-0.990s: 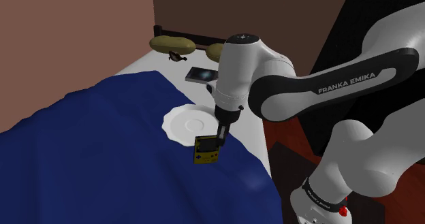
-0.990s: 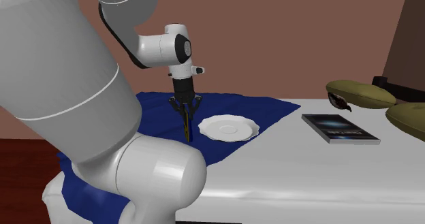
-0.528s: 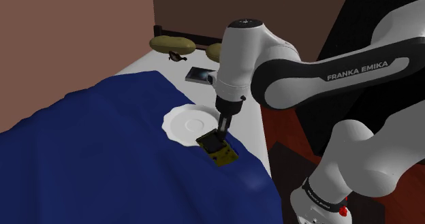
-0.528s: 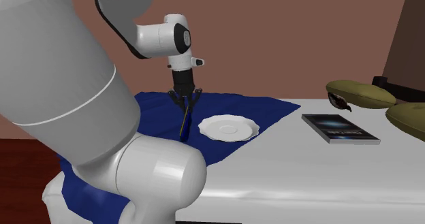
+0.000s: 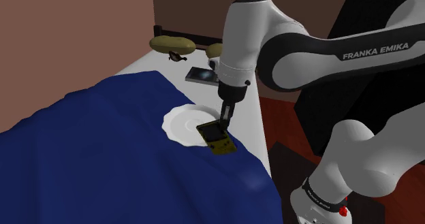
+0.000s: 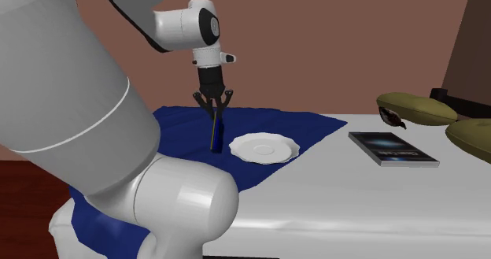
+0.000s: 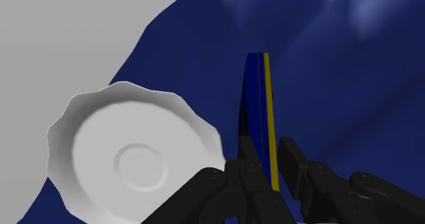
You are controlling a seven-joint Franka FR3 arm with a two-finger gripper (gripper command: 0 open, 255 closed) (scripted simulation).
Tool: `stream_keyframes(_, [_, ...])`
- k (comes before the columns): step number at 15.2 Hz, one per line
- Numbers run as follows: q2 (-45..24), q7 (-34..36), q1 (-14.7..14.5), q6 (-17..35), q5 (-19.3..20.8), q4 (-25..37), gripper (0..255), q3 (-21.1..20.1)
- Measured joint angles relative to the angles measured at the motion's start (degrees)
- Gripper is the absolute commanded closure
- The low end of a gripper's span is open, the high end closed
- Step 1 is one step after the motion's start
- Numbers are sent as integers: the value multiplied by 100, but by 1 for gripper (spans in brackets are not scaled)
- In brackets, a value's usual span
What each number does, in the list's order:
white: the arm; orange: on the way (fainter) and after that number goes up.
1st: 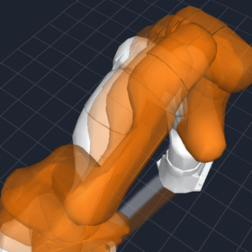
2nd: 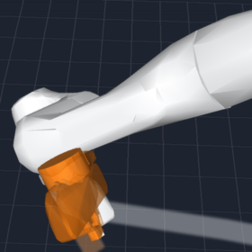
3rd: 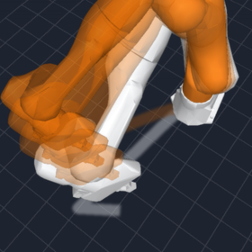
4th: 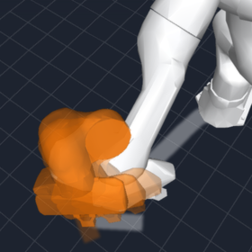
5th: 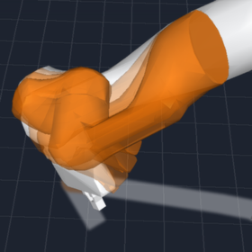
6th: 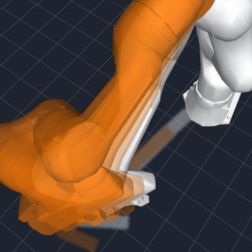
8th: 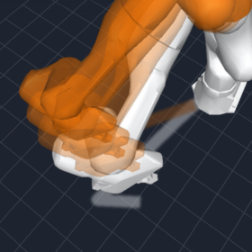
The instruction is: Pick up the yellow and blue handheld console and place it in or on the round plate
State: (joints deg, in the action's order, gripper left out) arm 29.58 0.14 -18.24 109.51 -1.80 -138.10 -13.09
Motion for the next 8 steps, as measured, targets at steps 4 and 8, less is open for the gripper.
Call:
stream_keyframes(4, [-17, -70, 36, -271, 36, 291, 255, 61])
stream_keyframes(8, [-453, -425, 246, -391, 233, 852, 255, 330])
